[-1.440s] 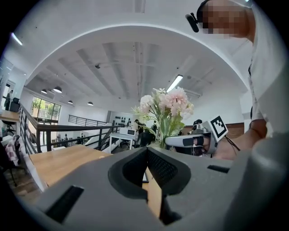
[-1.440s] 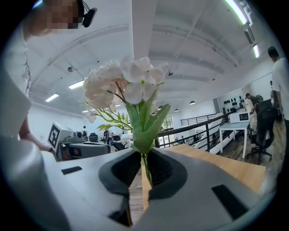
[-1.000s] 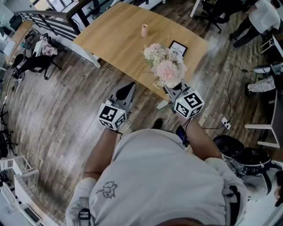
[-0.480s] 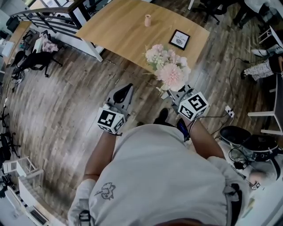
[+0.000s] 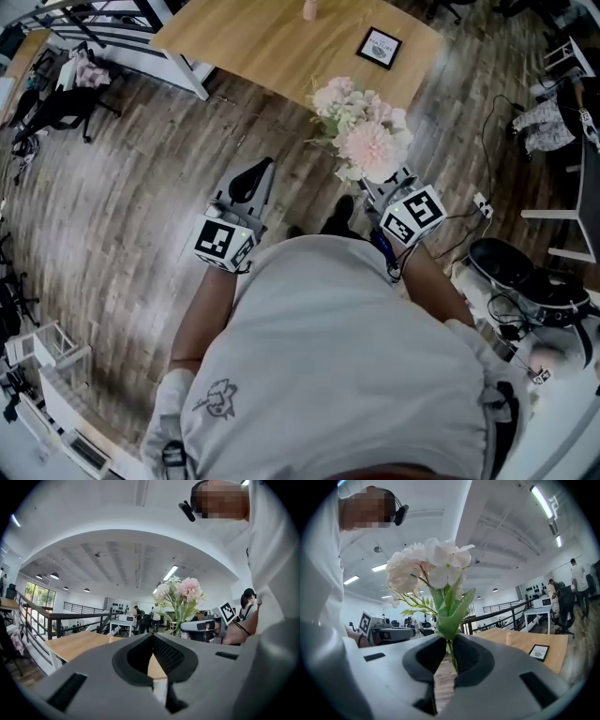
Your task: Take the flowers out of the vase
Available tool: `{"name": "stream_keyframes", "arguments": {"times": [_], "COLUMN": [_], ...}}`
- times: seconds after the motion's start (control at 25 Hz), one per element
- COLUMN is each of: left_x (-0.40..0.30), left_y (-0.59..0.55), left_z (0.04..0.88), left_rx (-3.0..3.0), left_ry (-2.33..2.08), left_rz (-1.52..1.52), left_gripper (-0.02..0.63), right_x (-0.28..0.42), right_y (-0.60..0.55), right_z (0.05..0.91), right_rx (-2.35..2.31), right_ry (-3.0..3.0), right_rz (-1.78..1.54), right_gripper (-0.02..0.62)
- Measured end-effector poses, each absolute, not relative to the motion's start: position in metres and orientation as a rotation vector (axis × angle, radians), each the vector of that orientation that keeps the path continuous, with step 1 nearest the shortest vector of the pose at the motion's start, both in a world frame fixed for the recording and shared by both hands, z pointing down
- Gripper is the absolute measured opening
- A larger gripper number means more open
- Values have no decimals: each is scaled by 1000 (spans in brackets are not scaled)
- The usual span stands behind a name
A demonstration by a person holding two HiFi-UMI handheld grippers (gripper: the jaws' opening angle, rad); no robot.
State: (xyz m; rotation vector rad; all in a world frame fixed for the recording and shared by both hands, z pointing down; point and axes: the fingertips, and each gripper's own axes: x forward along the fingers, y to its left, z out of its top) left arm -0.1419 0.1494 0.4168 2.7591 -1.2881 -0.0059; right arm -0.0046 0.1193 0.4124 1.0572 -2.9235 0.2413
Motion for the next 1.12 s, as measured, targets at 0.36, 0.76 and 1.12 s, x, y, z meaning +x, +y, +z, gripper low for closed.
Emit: {"name": "stream_keyframes", "arguments": {"times": [0.36,0.76,1.12], "left_x": [-144,-143,-133], "left_y": [150,146,141], "left_z": [412,414,419], "left_rx": [2771,2778,2792], "left_ry": [-1252,-1210,-1200], "left_rz": [-18,-31,-22], "left_gripper": [4,4,4], "right_x": [-7,-5,0], "right_y": [129,125,121], "right_z": [412,413,420], "right_rx": [1051,1064,1060], "right_ry": [-2900,-2893,-2893], "right_rz": [230,227,231], "right_gripper": [49,49,49]}}
